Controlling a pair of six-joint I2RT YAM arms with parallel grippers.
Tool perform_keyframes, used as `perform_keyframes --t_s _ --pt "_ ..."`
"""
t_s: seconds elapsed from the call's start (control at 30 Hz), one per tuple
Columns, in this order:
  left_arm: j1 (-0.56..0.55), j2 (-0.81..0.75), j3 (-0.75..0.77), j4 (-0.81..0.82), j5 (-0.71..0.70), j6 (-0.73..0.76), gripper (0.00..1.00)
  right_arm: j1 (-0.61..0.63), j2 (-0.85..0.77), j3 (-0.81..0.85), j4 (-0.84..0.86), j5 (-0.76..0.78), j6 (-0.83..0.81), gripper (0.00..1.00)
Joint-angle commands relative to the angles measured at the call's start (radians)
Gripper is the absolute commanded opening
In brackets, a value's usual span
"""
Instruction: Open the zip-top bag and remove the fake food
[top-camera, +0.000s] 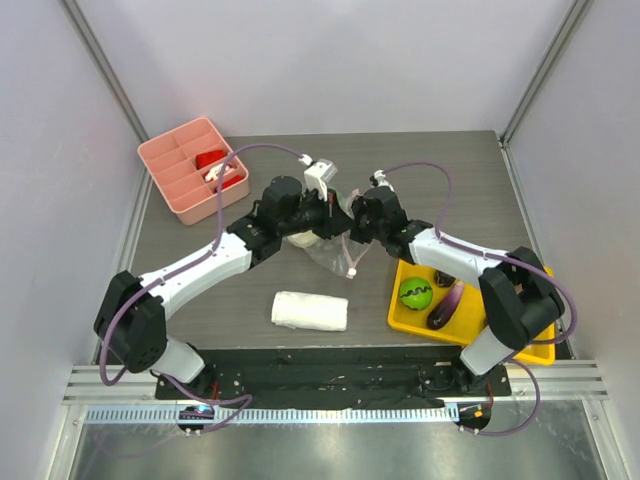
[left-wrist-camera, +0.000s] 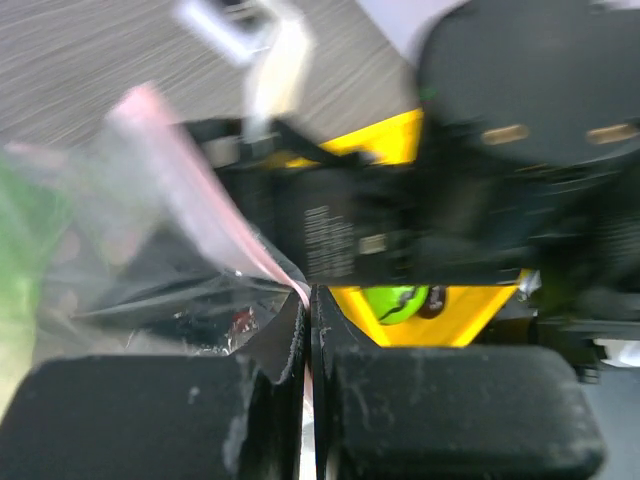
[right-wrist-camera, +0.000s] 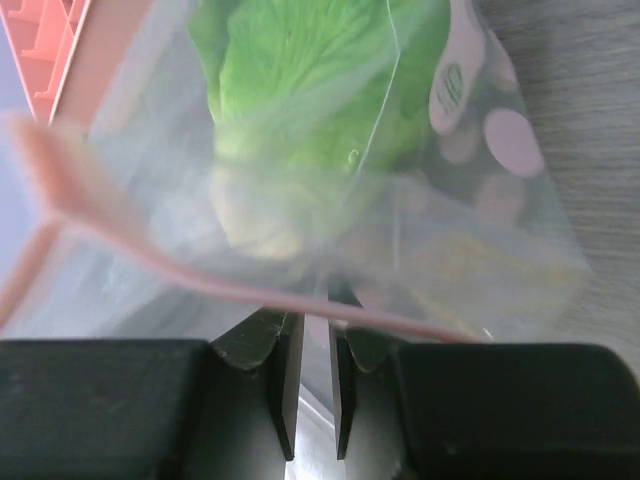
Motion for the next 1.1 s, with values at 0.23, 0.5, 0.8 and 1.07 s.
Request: perform_keyframes --t_s 0.23,0.5,0.8,1.07 --pt "-0.035 0.011 0.055 0.083 0.031 -0.074 0.29 -0.071 0.136 -0.091 0.433 -0.119 -0.013 0.31" --pt "0.191 -0.052 -0.036 -0.001 -0.119 -0.112 0.35 -0.128 0.156 -0.138 0.495 -0.290 -0.127 0.67" --pt "0.283 0.225 -0.019 -0.046 -0.143 -0.086 0.18 -0.126 0.188 -0.123 0.505 -0.394 -0.139 0.96" --pt "0.269 0.363 -0.065 0.091 -0.074 -0.124 0.16 -0.091 0.257 -0.076 0.509 -0.420 -0.142 1.00"
